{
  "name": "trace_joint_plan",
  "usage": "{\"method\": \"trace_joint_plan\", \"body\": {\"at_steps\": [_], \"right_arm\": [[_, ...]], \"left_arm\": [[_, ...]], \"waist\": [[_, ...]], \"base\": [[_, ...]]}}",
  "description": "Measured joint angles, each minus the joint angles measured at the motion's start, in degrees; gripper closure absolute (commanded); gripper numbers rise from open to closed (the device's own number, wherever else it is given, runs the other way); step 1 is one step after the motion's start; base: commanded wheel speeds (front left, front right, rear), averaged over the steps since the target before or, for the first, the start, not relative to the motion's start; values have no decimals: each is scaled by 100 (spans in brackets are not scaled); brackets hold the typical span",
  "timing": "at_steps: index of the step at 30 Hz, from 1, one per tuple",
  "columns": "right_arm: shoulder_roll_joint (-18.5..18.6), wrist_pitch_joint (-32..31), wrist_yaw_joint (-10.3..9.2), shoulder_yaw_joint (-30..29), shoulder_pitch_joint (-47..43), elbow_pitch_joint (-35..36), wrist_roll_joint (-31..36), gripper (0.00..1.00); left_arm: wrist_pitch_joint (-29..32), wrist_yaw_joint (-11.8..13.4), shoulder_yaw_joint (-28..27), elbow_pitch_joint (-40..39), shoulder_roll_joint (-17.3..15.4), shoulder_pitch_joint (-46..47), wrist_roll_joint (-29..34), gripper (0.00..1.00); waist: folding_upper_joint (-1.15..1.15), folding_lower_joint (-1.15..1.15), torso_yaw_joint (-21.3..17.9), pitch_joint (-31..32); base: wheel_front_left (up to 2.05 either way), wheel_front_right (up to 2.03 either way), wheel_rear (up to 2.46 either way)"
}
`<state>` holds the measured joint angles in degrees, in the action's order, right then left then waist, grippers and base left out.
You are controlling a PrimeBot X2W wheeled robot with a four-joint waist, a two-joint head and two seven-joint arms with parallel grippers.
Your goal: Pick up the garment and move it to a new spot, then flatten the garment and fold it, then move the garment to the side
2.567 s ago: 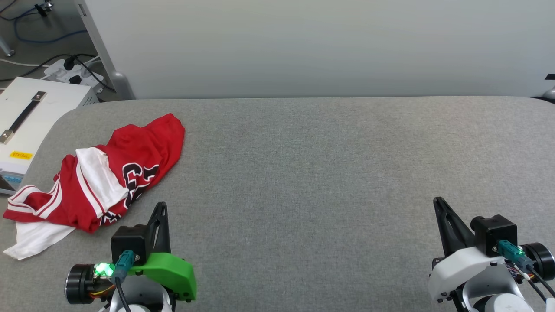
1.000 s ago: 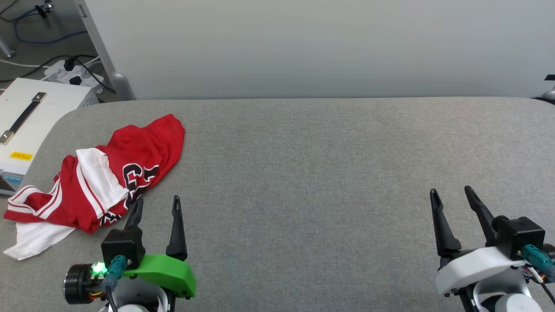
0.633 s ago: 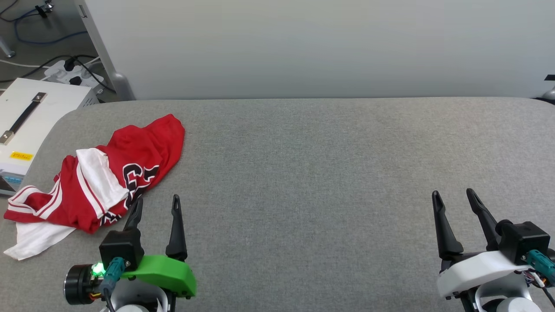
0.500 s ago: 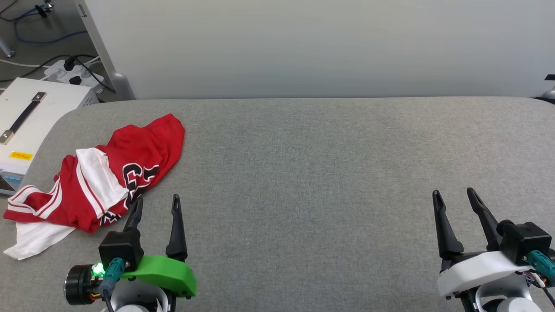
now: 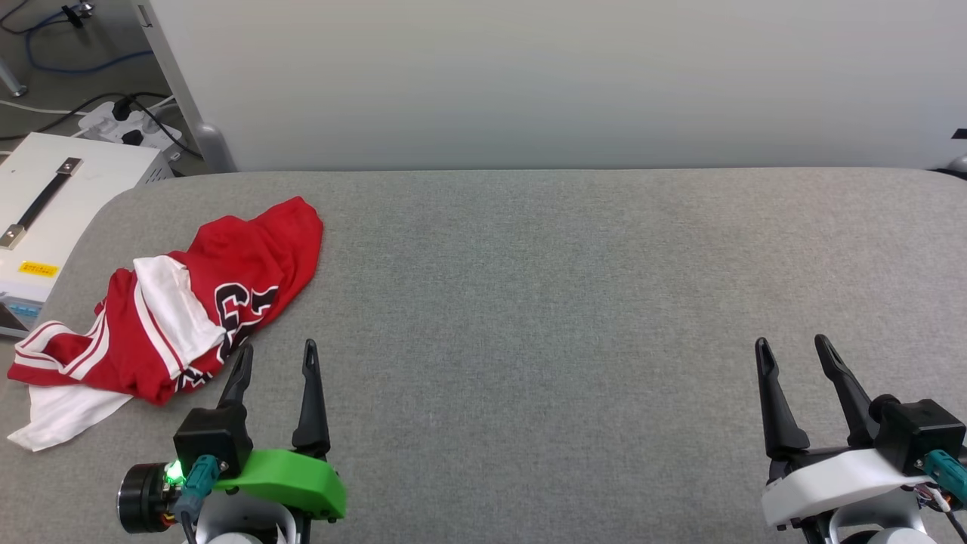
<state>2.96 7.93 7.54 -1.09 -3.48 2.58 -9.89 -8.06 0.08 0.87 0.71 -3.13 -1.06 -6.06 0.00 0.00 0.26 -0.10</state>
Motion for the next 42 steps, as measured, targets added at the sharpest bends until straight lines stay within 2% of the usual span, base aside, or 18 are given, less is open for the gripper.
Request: {"method": "trace_joint_plan", "body": {"at_steps": [8, 18, 42], "right_arm": [[0, 101, 0, 40, -10, 9, -10, 0], [-2, 226, 0, 199, -21, 81, -24, 0], [-14, 503, 0, 393, -6, 279, 12, 0]], "left_arm": [[-82, 0, -3, 23, 0, 1, -33, 0], [-201, 23, -107, 55, 0, 12, -171, 0], [-501, 121, -424, 134, 2, 143, -675, 0]], "waist": [[0, 0, 106, -20], [0, 0, 487, -112], [0, 0, 2058, -409]], "base": [[0, 0, 0], [0, 0, 0], [0, 0, 0]]}}
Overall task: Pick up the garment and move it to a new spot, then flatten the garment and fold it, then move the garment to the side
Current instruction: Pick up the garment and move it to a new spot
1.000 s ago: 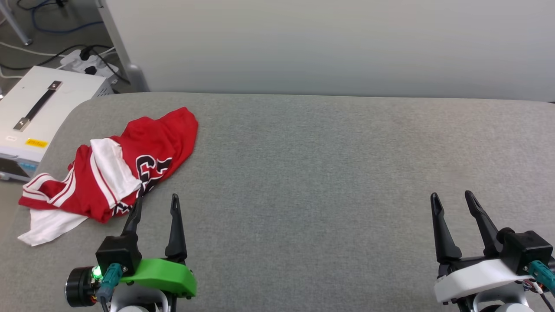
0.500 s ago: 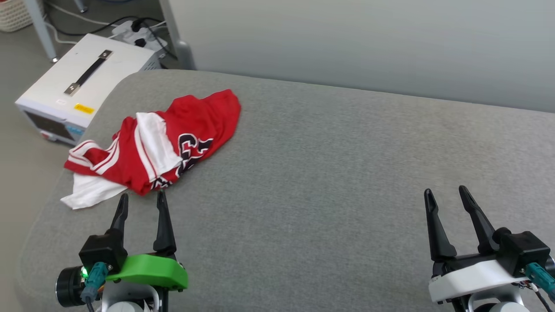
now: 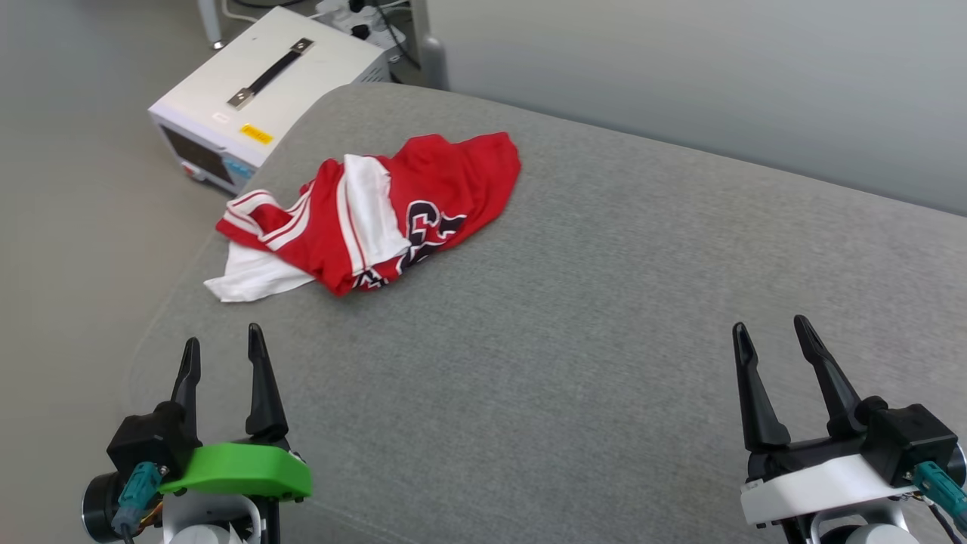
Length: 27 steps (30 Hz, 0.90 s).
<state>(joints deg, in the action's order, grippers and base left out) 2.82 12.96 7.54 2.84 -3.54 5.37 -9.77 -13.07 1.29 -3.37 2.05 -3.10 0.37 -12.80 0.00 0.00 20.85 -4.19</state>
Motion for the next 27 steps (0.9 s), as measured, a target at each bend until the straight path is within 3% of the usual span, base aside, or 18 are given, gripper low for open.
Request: {"method": "trace_joint_plan", "body": {"at_steps": [12, 19, 22, 27], "right_arm": [[-1, 143, 0, 78, 7, 43, 0, 0], [76, 152, 0, 143, 102, 137, 1, 0], [190, 152, 0, 170, 237, 194, 5, 0], [375, 153, 0, 202, 483, 315, 20, 0]], "left_arm": [[-130, -16, -111, 131, 1, 23, -213, 0], [-160, -557, -421, 364, -18, 799, -216, 0], [-160, -746, -513, 630, -264, 1458, -213, 0], [-160, -842, -420, 1083, -750, 2558, -377, 0]], "waist": [[0, 0, 635, -178], [0, 0, 587, -324], [0, 0, 493, -443], [0, 0, 297, -709]], "base": [[0, 0, 0], [0, 0, 0], [0, 0, 0], [0, 0, 0]]}}
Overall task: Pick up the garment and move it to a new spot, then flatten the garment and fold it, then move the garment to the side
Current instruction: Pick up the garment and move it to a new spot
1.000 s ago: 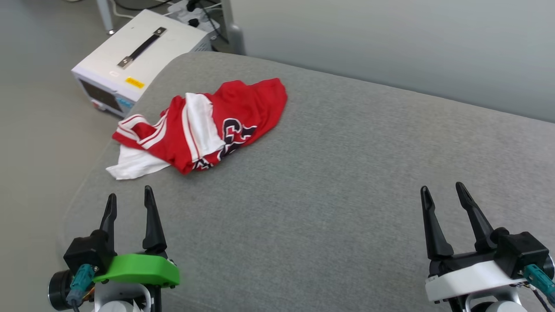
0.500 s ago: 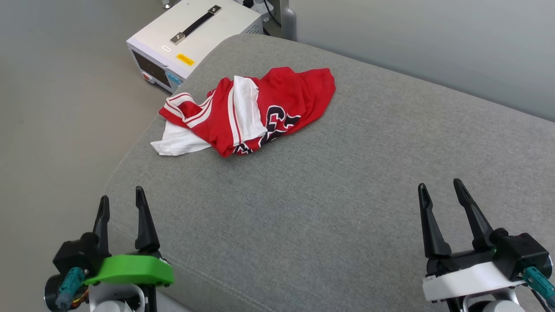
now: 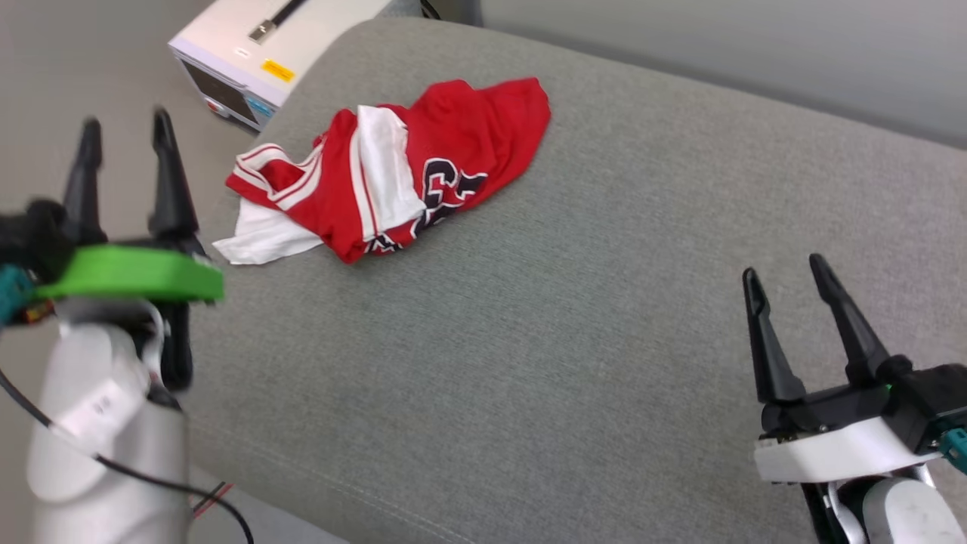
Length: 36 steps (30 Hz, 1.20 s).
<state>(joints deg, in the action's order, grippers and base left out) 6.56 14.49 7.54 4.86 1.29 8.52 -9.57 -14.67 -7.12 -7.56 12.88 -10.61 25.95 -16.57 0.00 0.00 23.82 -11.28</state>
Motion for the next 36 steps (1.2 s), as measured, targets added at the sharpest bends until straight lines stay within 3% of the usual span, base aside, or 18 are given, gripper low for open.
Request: {"method": "trace_joint_plan", "body": {"at_steps": [4, 7, 12, 18, 26, 36], "right_arm": [[137, 0, 0, -19, 168, 129, 27, 0], [213, 0, 0, -22, 289, 216, 33, 0], [305, 3, 0, -23, 466, 337, 38, 0], [345, 20, 0, -43, 625, 388, 58, 0], [397, 24, 0, -94, 719, 414, 76, 0], [415, 24, 0, -92, 844, 399, 76, 0]], "left_arm": [[111, -18, 447, 392, -513, 870, -421, 0], [578, -19, 961, 661, -928, 1485, -843, 0], [2121, -20, 1855, 1139, -1497, 2205, -1688, 0], [3904, -20, 2693, 1599, -1885, 2696, -2452, 0], [5392, -20, 3523, 2025, -2054, 2903, -2985, 0], [6034, -20, 4189, 2702, -2053, 3051, -3145, 0]], "waist": [[0, 0, -169, -270], [0, 0, -291, -487], [0, -1, -495, -840], [0, -1, -739, -1175], [0, -1, -1011, -1555], [0, 0, -1239, -1873]], "base": [[0, 0, 0], [0, 0, 0], [0, 0, 0], [0, 0, 0], [0, 0, 0], [0, 0, 0]]}}
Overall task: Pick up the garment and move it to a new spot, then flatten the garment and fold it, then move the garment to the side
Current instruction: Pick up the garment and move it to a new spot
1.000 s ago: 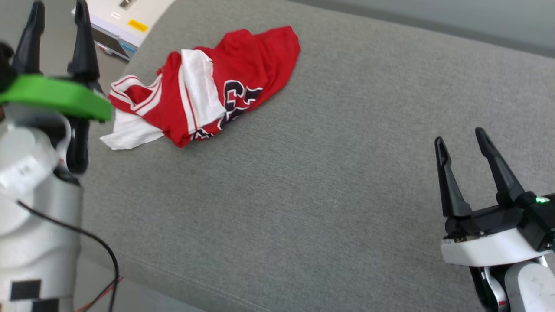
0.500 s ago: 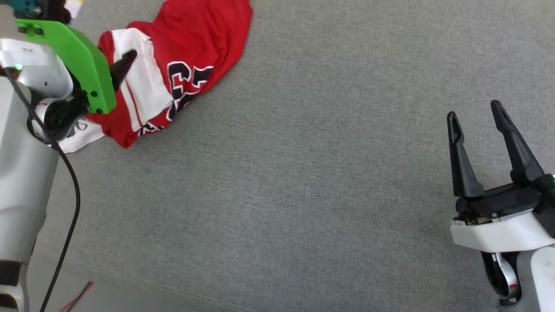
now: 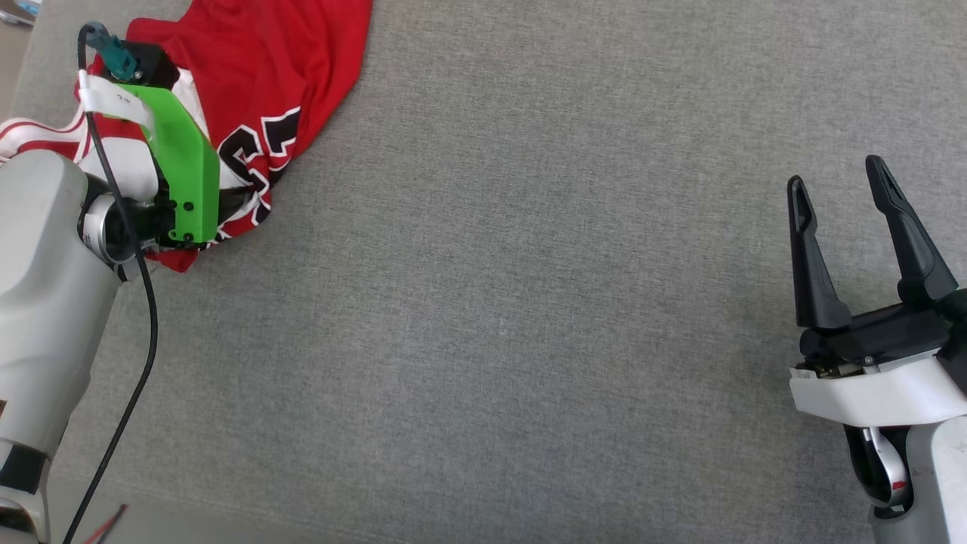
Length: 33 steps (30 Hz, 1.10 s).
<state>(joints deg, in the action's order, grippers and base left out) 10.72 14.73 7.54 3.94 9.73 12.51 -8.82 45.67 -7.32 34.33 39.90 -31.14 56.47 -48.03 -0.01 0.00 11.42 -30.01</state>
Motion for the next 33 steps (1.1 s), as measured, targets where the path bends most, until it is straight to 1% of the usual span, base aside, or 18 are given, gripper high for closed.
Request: {"method": "trace_joint_plan", "body": {"at_steps": [3, 4, 5, 8, 9, 13, 16, 21, 24, 27, 33], "right_arm": [[-9, 0, 0, 0, 5, -19, 0, 0], [-21, 0, 0, 0, 5, -32, 0, 0], [-30, 0, 0, -1, 5, -41, 0, 0], [-60, 0, 0, 0, 5, -69, 0, 0], [-92, 0, 0, -8, 2, -82, 0, 0], [-175, 0, 0, -30, -74, -118, 0, 0], [-243, 0, 0, -57, -182, -133, 0, 0], [-350, 0, 0, -107, -292, -140, 0, 0], [-420, 0, 0, -109, -318, -140, 0, 0], [-500, 0, 0, -112, -365, -138, -1, 0], [-614, 0, 0, -171, -405, -127, -1, 0]], "left_arm": [[-14, -1, 67, 129, 5, 53, -21, 0], [-46, -1, 88, 175, 12, 58, -43, 60], [-100, -1, 112, 198, 14, 58, -47, 100], [-379, -1, 276, 192, -2, 54, -46, 100], [-681, -1, 407, 113, -53, 36, -37, 100], [-1452, -1, 542, -159, -252, 16, 18, 100], [-1893, -1, 617, -437, -436, 80, 88, 100], [-2305, -1, 860, -992, -589, 241, 294, 100], [-2455, -1, 1059, -1348, -576, 377, 380, 100], [-2550, -1, 1270, -1674, -477, 473, 492, 100], [-2652, -1, 1702, -2204, -20, 539, 699, 100]], "waist": [[0, 0, -38, -12], [0, 0, -42, 4], [0, 0, -43, 21], [0, 0, -45, 114], [0, 0, -46, 211], [0, 0, -39, 455], [0, 0, -28, 668], [0, 0, -27, 1016], [0, 0, -53, 1208], [1, 0, -123, 1369], [0, 0, -460, 1528]], "base": [[0, 0, 0], [0, 0, 0], [0, 0, 0], [0, 0, 0], [0, 0, 0], [0, 0, 0], [0, 0, 0], [0, 0, 0], [0, 0, 0], [0, 0, 0], [0, 0, 0]]}}
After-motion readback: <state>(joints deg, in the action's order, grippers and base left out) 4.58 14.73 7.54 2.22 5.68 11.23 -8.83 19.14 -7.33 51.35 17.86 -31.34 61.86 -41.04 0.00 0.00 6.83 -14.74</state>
